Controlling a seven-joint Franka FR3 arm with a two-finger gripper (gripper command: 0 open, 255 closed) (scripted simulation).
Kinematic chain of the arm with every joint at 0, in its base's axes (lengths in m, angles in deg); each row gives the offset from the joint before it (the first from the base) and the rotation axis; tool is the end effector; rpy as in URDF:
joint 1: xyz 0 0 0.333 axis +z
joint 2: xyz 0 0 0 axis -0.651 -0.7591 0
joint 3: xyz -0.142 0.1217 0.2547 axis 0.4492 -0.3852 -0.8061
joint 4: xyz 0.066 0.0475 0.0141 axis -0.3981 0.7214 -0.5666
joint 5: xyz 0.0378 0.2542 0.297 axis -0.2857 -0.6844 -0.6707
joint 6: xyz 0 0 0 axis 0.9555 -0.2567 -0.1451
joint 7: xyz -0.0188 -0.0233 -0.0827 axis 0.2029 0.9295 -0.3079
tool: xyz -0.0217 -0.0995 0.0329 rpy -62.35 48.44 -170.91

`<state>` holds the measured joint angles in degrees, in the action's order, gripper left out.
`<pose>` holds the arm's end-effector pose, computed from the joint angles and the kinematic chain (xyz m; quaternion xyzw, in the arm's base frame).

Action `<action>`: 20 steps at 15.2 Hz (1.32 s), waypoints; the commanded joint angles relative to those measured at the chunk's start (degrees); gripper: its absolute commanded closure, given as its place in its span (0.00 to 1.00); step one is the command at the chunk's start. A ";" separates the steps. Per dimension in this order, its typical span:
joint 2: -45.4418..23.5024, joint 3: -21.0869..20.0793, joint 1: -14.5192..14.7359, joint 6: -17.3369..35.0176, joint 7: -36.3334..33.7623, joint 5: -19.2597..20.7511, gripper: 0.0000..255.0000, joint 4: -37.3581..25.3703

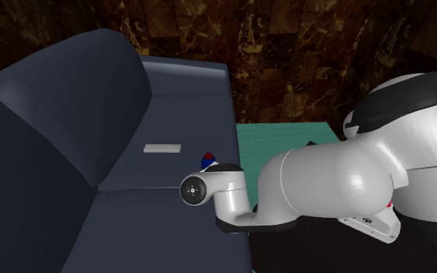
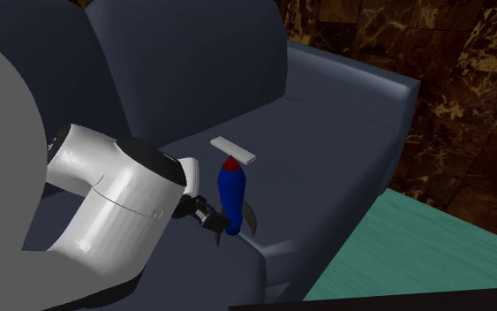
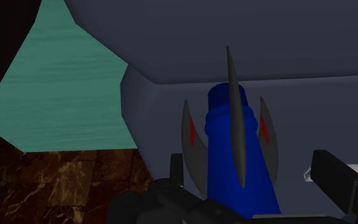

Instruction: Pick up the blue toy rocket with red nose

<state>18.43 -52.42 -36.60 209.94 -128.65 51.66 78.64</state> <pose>0.3904 0.3587 0.1200 0.8525 -0.3991 0.3014 0.1520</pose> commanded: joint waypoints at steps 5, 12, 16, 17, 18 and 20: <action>2.72 -2.81 -2.25 1.63 -0.82 -1.10 0.00 -1.54; 2.76 -2.80 -2.37 1.58 -0.76 -1.08 1.00 -1.69; 2.15 -2.23 -1.81 1.29 -0.64 -0.87 1.00 -1.22; 1.58 -1.66 -1.37 0.95 -0.47 -0.65 1.00 -0.90; 1.02 -1.07 -0.92 0.60 -0.30 -0.42 1.00 -0.60; -0.08 0.14 0.00 -0.12 0.04 0.05 1.00 -0.02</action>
<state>18.77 -52.73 -37.05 210.06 -128.68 51.55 78.31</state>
